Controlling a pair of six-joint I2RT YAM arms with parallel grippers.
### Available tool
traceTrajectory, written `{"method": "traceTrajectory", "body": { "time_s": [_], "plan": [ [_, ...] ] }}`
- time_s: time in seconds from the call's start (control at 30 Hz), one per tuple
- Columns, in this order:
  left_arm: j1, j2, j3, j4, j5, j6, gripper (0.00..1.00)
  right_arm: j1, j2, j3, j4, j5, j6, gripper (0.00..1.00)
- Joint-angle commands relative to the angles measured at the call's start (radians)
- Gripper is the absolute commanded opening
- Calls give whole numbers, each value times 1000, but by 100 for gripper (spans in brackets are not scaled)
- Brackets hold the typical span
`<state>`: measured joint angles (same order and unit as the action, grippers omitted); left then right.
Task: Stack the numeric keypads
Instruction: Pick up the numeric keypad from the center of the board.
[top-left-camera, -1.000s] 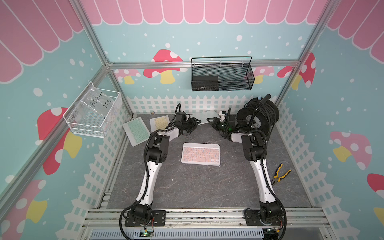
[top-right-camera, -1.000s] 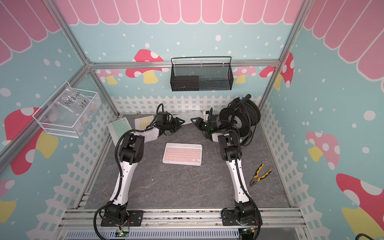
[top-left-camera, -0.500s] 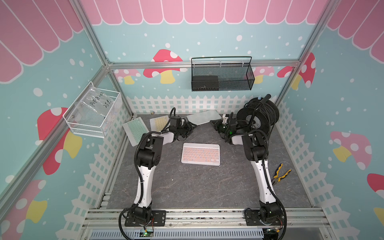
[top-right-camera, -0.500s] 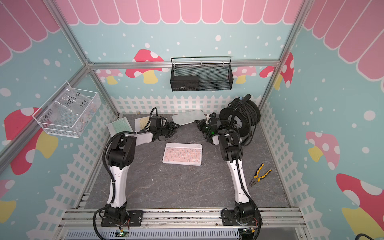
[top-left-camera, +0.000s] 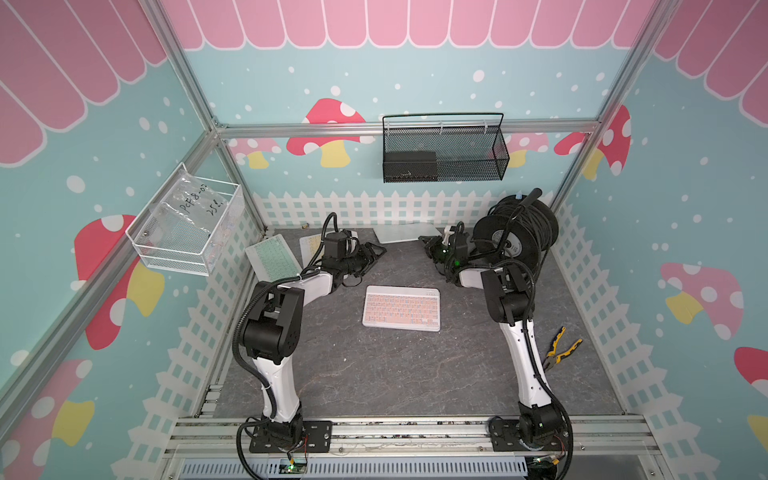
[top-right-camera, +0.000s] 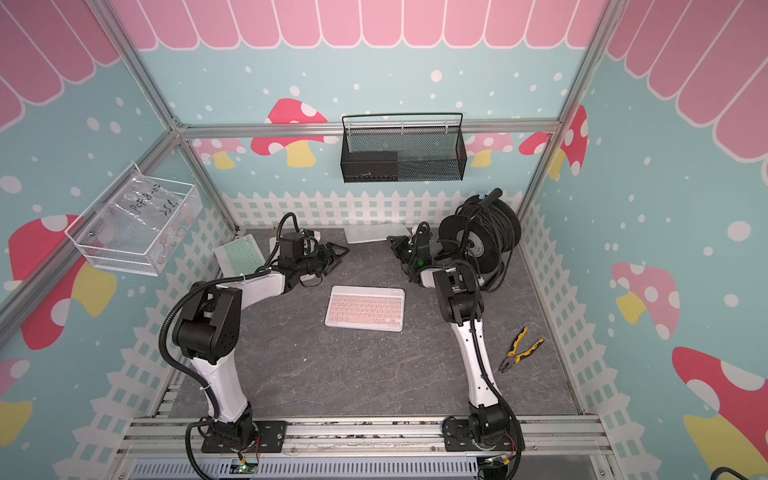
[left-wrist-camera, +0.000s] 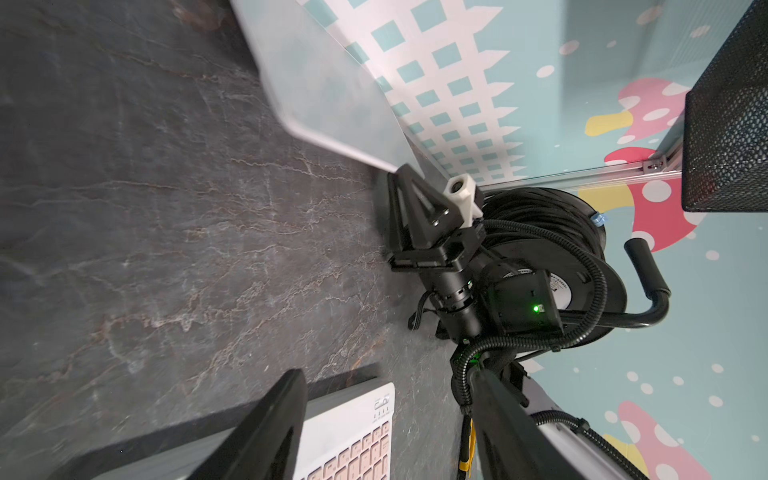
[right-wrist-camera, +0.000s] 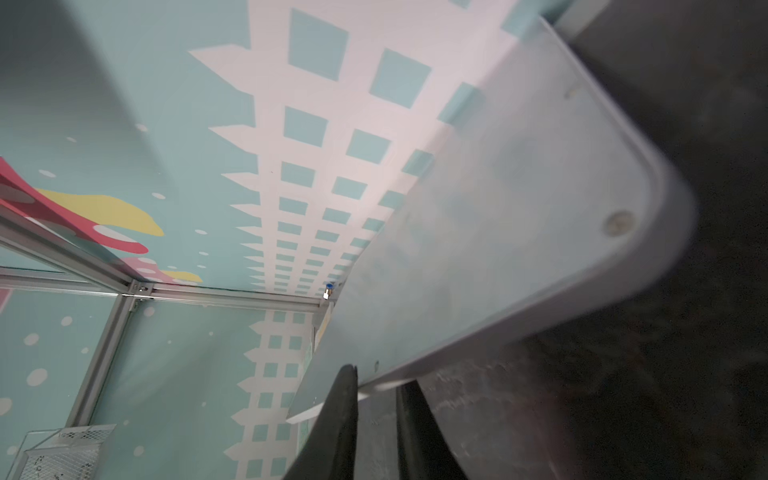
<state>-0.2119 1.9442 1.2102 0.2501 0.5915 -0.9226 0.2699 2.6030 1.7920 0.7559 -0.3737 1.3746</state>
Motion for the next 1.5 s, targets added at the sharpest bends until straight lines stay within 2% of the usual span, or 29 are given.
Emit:
{"method": "traceTrajectory", "body": {
  "time_s": [0.0,0.13,0.2,0.33,0.4,0.5,0.67,0.8,1.0,1.2,1.33,1.47],
  "plan": [
    [11,-27,-10,-37,-7,47,67,5,79,111,24,52,49,24],
    [23,-7,9,-57,-5,56,67,5,138,190,-8,68,102,34],
    [30,10,21,-52,-1,51,67,6,159,223,-59,68,117,43],
    [32,42,42,-42,9,41,67,7,173,251,-141,69,118,53],
    [32,54,42,-33,14,34,67,9,175,251,-145,76,114,53],
    [35,66,41,-26,21,30,66,11,185,257,-131,85,121,47],
    [46,61,19,-11,28,16,66,15,201,262,-125,114,175,28],
    [54,33,0,-11,28,19,66,18,177,248,-126,105,167,19],
    [55,-74,-52,-36,18,33,66,22,-17,76,-105,119,45,11],
    [54,-265,-151,-111,-10,62,67,26,-346,-268,-19,190,-103,10],
    [47,-415,-239,-163,-35,78,67,28,-541,-466,35,213,-108,10],
    [37,-572,-288,-269,-77,104,68,38,-694,-592,-99,248,-61,9]
  ]
}}
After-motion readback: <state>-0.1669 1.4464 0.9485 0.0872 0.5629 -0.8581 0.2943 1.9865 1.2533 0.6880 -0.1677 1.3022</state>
